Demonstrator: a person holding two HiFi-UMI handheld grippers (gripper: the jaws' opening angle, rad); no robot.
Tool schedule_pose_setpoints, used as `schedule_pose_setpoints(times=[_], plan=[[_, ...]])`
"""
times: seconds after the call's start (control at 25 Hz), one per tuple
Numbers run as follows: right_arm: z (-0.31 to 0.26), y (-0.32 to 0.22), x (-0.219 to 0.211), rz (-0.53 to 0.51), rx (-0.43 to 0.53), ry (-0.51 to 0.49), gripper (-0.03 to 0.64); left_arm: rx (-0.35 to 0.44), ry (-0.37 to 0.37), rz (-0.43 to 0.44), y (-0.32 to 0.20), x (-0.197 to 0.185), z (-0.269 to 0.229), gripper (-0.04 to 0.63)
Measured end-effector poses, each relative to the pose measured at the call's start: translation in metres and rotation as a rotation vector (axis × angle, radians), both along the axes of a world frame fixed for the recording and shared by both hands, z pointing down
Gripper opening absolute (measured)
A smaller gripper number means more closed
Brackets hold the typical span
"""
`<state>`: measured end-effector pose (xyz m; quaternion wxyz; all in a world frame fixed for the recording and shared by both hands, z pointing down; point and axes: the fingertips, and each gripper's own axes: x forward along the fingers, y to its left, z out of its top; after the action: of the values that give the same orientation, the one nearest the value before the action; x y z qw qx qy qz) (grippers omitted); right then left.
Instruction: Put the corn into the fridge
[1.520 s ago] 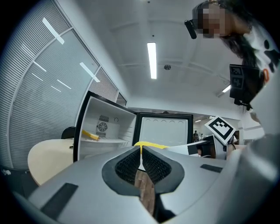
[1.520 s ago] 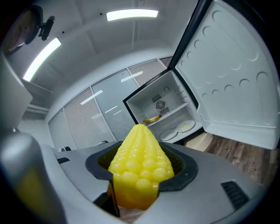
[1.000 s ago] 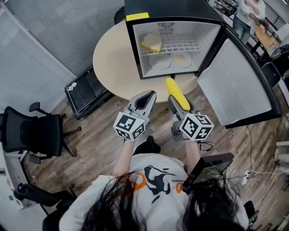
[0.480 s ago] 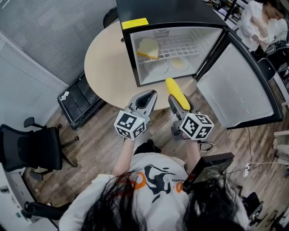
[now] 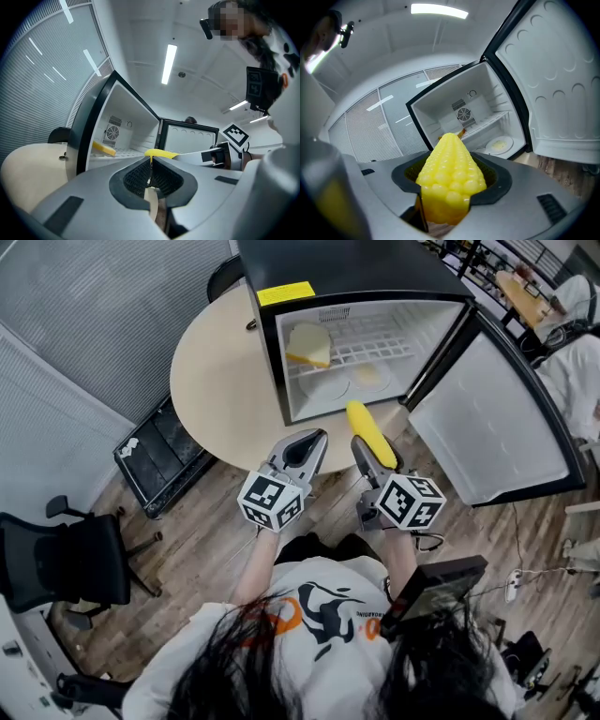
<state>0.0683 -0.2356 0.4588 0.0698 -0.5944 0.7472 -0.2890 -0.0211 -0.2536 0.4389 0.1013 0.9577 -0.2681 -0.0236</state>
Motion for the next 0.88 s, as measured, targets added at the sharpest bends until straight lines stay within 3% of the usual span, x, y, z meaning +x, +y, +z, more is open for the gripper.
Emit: schedule_pose_setpoints(times=[0.36, 0.88], plan=[[0.002, -0.007, 0.005, 0.0, -0.014, 0.011, 0.255, -0.016, 0.004, 0.008, -0.001, 0.004, 0.005, 0.011], [0.011, -0.057, 0.037, -0.024, -0.03, 0.016, 0.256, -0.043, 0.002, -0.024, -0.045, 0.026, 0.014, 0.011]])
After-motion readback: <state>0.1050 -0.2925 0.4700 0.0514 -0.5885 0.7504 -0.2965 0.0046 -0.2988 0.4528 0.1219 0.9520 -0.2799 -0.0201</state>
